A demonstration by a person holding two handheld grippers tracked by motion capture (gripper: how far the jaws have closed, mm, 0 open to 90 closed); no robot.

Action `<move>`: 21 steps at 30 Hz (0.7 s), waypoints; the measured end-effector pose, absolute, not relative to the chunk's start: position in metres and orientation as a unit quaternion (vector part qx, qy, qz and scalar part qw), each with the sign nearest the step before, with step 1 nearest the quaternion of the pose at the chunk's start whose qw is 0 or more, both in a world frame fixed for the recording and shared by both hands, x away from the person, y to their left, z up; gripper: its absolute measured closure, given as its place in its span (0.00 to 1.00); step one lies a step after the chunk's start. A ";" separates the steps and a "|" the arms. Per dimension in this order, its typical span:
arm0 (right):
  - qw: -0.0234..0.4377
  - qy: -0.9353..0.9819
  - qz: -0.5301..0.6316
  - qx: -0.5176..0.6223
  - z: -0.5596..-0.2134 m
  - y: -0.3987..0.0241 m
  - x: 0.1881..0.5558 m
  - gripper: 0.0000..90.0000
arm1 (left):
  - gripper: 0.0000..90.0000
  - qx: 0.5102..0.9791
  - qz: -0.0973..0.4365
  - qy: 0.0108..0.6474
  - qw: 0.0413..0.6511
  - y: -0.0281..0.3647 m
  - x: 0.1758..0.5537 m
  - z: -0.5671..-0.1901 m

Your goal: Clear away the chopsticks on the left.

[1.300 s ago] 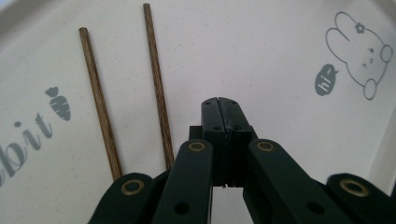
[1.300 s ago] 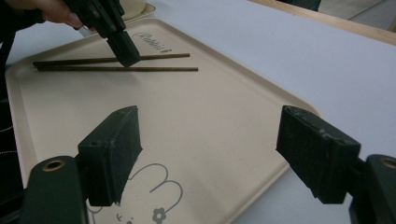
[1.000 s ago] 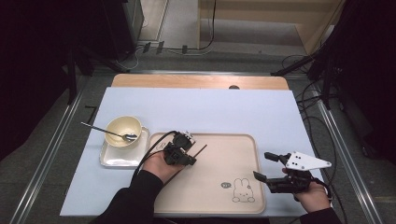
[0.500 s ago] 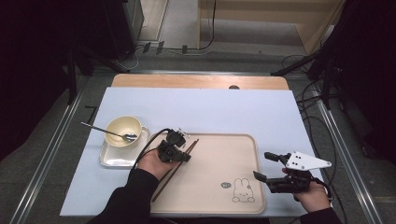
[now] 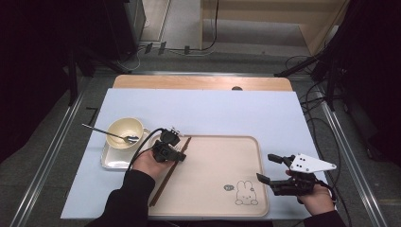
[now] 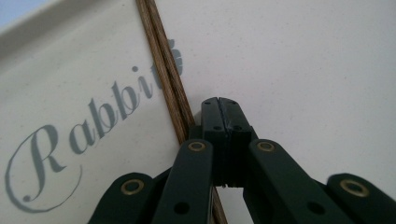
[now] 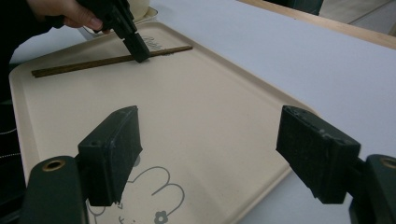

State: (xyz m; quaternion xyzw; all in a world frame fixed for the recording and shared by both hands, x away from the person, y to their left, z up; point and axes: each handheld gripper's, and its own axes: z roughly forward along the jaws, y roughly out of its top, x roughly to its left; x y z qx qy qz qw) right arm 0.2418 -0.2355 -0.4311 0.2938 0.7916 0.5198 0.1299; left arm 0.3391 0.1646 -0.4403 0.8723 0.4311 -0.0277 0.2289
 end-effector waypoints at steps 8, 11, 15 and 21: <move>0.131 0.791 0.520 0.293 -0.431 -0.235 0.242 0.24 | 1.00 0.867 -0.022 0.444 0.226 0.176 0.342 -0.439; 0.131 0.791 0.521 0.292 -0.431 -0.236 0.242 0.24 | 1.00 0.863 -0.014 0.453 0.223 0.182 0.343 -0.438; 0.131 0.792 0.521 0.291 -0.431 -0.235 0.241 0.24 | 1.00 0.862 -0.008 0.457 0.220 0.187 0.344 -0.438; 0.130 0.792 0.521 0.292 -0.431 -0.235 0.241 0.24 | 1.00 0.852 -0.006 0.475 0.218 0.197 0.345 -0.437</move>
